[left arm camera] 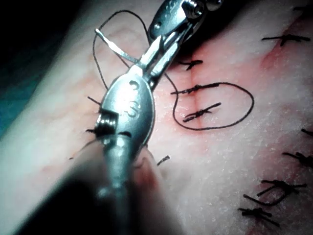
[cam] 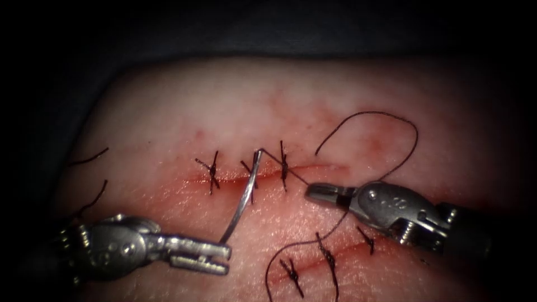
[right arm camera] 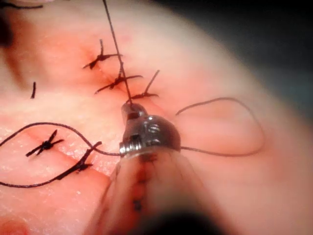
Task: Wound Closure
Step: Repeatedly grasp suture and pull through wound until short tail remains
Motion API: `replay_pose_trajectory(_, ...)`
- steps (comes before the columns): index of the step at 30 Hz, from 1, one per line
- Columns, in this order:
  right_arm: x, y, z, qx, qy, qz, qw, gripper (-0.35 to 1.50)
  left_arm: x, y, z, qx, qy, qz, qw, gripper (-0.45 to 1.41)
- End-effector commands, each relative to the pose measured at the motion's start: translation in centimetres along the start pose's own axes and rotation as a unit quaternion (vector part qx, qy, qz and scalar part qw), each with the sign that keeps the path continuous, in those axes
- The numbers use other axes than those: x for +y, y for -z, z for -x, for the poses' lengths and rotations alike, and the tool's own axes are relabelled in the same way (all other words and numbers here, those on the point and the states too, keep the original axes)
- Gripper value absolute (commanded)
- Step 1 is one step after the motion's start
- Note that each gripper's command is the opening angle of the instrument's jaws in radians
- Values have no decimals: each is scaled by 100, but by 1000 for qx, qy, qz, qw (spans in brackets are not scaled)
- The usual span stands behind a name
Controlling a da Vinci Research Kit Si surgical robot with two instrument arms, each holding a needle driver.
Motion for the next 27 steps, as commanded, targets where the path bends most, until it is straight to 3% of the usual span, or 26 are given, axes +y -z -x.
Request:
replay_pose_trajectory(1,-7,-6,-7,-18,10,-3,1000,-35,-6,-7,6,-2,2,-2,1000,-45)
replay_pose_trajectory(6,-33,-1,-5,-44,17,-5,999,-35,-5,-12,27,-8,12,-8,1000,-45)
replay_pose_trajectory(15,-108,-2,8,-33,22,-46,998,-35,32,-12,77,-25,42,-11,999,-45)
replay_pose_trajectory(19,-135,-5,0,-25,27,-61,997,-35,53,-8,89,-32,49,-12,998,-45)
replay_pose_trajectory(23,-144,-3,-14,-15,25,-63,998,-35,63,-1,91,-36,52,-20,998,-45)
replay_pose_trajectory(24,-137,-3,-21,26,53,-64,996,-10,60,2,88,-36,54,-26,998,-45)
replay_pose_trajectory(25,-137,-3,-21,26,53,-64,996,-10,60,2,88,-36,54,-26,998,-45)
replay_pose_trajectory(27,-127,-1,-27,61,60,-56,995,91,52,8,82,-40,60,-39,997,-45)
